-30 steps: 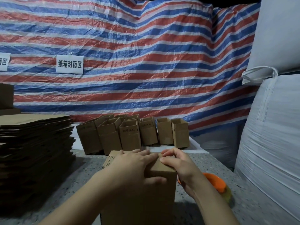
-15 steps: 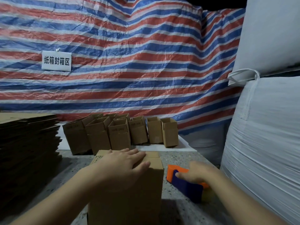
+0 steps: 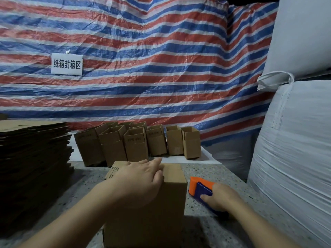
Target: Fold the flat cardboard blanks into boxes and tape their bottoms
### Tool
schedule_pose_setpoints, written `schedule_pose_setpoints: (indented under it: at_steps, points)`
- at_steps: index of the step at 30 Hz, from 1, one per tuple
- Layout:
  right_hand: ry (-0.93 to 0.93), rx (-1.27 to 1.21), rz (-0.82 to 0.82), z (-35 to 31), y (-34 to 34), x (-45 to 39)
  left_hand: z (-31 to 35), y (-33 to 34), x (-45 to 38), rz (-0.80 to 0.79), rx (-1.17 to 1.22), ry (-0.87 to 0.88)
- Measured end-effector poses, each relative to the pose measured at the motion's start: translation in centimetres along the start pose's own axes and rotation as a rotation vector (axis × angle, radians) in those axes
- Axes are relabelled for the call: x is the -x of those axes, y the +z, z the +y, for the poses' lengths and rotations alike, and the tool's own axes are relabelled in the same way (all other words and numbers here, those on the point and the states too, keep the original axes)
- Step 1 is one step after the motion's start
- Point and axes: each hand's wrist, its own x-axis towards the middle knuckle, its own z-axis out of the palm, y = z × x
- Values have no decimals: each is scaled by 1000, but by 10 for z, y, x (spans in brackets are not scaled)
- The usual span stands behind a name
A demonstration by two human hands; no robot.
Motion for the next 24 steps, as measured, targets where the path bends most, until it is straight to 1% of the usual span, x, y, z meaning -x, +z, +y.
schedule_pose_setpoints:
  at_steps: [2,4,5,6,8,9,12,14,18,20,24]
  points:
    - [-22,-155,57,2,-9,1,2,-2,2,5,9,-1]
    - [-66,-368,131,0,-30,4,4,-4,2,10,22,1]
    - [-85,-511,167,-2,-45,9,5,-5,2,11,34,-3]
    - [-96,-704,179,-6,-61,15,6,-6,2,9,49,-9]
    - [-161,-1133,113,-15,-93,29,6,-7,1,5,71,-17]
    - [-221,-1284,71,-20,-108,36,6,-7,0,3,78,-25]
    - [-433,-1565,-82,-38,-139,57,6,-7,0,2,97,-44]
    - [-533,-1677,-201,-52,-152,68,8,-7,1,13,127,-35]
    - [-595,-1728,-351,-78,-155,83,11,-11,4,33,223,-30]
    - [-621,-1708,-384,-87,-152,90,11,-14,5,40,241,-37]
    - [-603,-1673,-378,-93,-148,96,14,-14,7,61,245,-63]
